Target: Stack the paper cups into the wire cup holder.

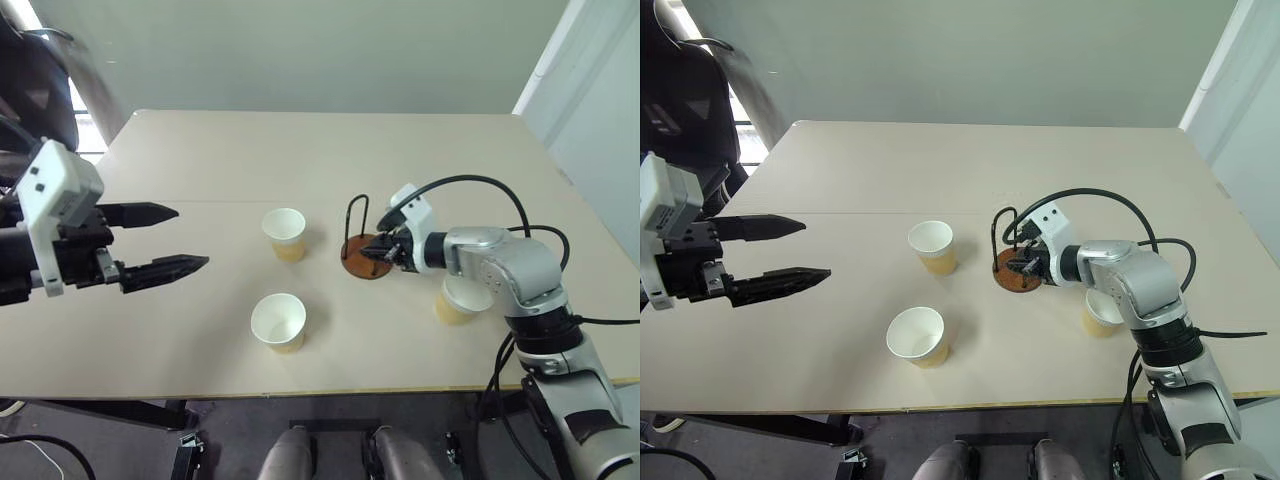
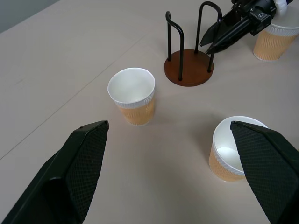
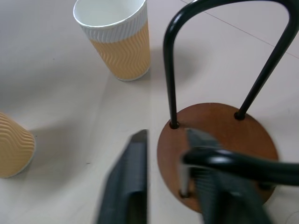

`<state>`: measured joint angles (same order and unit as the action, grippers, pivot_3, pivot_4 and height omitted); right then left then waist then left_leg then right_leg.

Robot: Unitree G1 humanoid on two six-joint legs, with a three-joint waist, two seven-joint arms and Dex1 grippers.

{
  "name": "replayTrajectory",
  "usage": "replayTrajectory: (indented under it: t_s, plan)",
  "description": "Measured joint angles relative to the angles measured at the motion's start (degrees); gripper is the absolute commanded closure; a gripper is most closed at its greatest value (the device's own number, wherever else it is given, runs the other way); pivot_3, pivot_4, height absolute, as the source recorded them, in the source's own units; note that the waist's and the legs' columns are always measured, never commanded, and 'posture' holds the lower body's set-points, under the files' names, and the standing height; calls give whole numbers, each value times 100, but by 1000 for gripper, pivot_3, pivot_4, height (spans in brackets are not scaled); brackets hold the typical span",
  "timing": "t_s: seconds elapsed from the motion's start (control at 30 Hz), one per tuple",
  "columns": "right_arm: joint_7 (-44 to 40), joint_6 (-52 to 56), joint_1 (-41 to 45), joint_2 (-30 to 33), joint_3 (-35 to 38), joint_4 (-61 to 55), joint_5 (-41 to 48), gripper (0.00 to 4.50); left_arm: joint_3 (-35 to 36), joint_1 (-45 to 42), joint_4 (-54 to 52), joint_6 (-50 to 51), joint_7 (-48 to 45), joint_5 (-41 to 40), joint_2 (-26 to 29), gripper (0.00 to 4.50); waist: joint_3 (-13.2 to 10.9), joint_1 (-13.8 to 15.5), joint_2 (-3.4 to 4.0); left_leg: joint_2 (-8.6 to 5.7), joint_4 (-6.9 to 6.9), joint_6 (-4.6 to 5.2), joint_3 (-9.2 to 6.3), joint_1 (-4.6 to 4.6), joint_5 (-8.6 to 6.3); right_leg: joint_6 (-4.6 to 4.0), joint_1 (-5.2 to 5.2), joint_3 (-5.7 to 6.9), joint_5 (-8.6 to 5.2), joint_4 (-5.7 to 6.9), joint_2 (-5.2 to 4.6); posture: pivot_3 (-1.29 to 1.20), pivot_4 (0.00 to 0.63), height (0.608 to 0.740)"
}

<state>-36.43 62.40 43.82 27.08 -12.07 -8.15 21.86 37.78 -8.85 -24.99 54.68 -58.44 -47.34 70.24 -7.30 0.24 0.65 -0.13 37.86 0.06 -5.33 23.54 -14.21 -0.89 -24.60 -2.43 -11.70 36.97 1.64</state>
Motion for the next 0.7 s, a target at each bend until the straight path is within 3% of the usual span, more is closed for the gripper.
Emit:
replayTrajectory:
  t_s: [0.03,0.23,0.5,0.7]
  plan:
    - [11,-68,1,6,-5,-6,-55,4485,0,0,1,0,-1,0,0,0,0,0,0,0,0,0,0,0,0,0,0,0,0,0,0,0,150,740]
    - [-388,-219,10,288,-153,-99,-55,4485,1,0,22,-11,-18,5,0,0,2,4,-4,0,0,-2,0,6,-1,0,-3,0,0,-1,0,0,150,740]
    - [-2359,-1284,-816,1453,-398,-1071,411,4485,-92,-142,174,-107,-101,15,14,0,5,12,-10,0,4,-6,0,16,-7,1,-5,3,0,-6,0,0,150,740]
    - [-3168,-2035,-1178,1790,-407,-1235,494,4485,-341,-335,297,-179,-153,22,46,0,6,7,-12,1,10,-1,0,13,5,-14,-1,3,-6,-2,1,0,150,740]
